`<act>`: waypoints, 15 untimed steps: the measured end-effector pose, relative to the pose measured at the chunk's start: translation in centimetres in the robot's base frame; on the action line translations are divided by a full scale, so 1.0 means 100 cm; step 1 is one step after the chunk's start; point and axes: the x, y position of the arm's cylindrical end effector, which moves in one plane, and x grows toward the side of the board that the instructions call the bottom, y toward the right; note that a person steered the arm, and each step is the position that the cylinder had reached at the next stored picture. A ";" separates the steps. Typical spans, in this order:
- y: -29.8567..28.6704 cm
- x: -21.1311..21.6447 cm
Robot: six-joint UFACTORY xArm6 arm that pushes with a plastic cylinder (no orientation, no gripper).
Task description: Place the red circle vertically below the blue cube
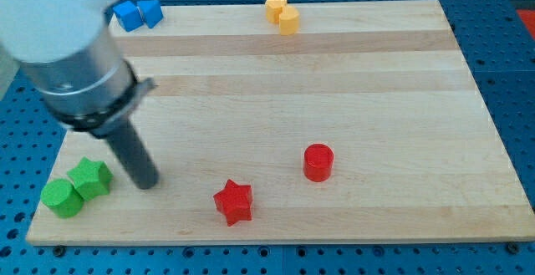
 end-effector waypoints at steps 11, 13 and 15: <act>0.260 -0.109; 0.167 -0.110; 0.101 -0.112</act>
